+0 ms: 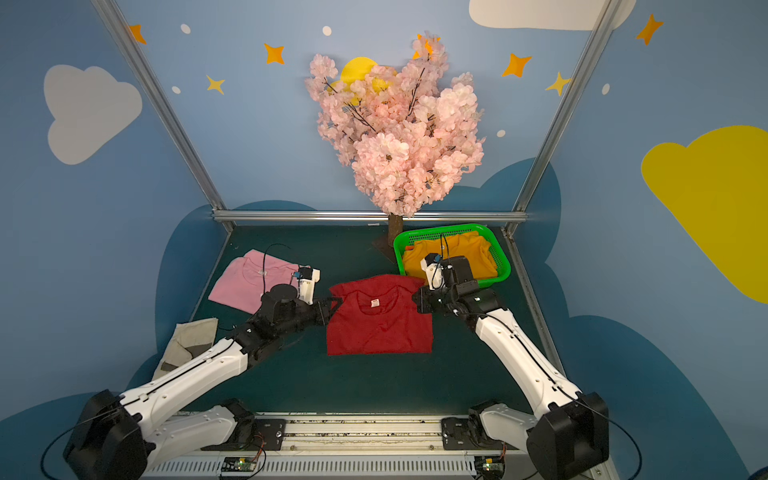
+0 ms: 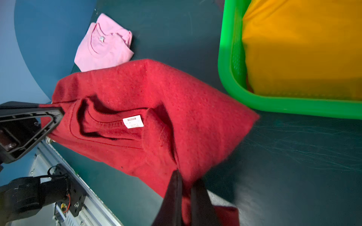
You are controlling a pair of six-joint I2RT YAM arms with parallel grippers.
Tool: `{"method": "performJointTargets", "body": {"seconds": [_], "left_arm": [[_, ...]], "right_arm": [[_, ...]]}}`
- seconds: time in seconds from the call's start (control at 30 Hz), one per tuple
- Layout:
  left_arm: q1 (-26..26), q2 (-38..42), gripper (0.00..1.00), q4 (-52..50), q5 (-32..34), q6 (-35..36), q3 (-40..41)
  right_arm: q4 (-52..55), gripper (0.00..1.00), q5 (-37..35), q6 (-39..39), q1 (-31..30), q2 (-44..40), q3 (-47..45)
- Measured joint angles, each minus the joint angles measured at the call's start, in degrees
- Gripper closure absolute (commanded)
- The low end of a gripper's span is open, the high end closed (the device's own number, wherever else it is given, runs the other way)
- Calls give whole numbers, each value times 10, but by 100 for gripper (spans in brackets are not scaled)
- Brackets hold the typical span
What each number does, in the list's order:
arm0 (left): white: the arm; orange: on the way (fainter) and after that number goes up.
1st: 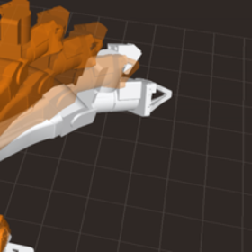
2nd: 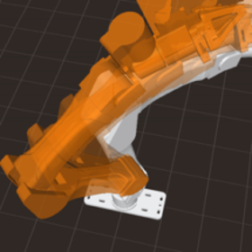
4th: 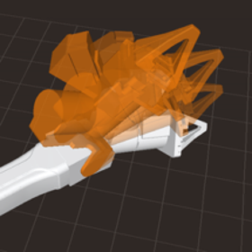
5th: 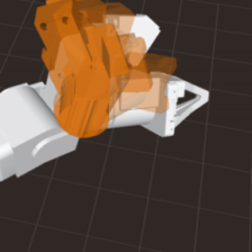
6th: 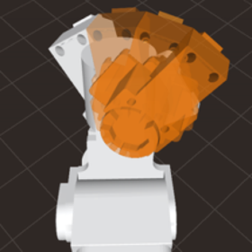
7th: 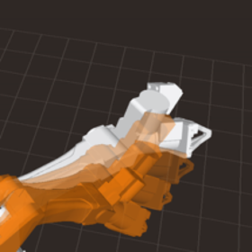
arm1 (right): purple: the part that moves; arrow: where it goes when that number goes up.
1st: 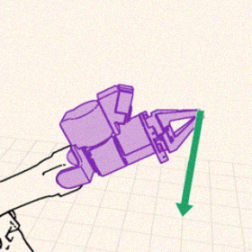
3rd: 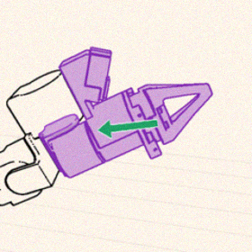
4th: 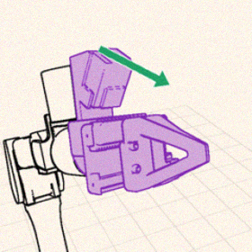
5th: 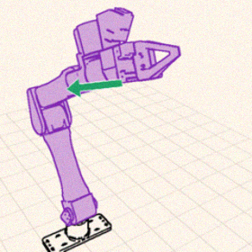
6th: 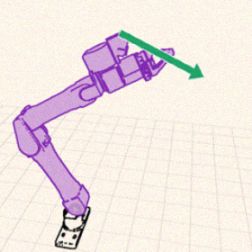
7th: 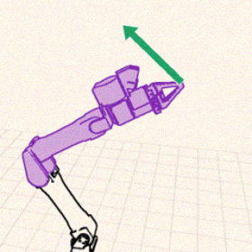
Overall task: Put the folded t-shirts into the basket
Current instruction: Pick up the T-shirt from the center of the board, then place the T-shirt in the bin.
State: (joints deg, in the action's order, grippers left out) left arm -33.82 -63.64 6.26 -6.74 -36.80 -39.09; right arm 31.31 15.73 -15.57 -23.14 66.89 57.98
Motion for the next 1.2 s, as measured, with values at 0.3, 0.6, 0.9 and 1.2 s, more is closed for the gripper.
{"method": "performJointTargets", "body": {"seconds": [0.3,0.6,0.9,1.2], "left_arm": [[-54,-60,98,6,33,11,-136],[-110,-279,97,24,89,46,-343],[-126,-488,97,9,125,85,-584],[-127,-633,97,-52,127,108,-756]], "right_arm": [[34,100,-78,21,61,-32,77],[55,100,-151,70,175,103,249],[72,100,-192,118,231,265,415],[99,100,-209,165,243,380,512]]}}
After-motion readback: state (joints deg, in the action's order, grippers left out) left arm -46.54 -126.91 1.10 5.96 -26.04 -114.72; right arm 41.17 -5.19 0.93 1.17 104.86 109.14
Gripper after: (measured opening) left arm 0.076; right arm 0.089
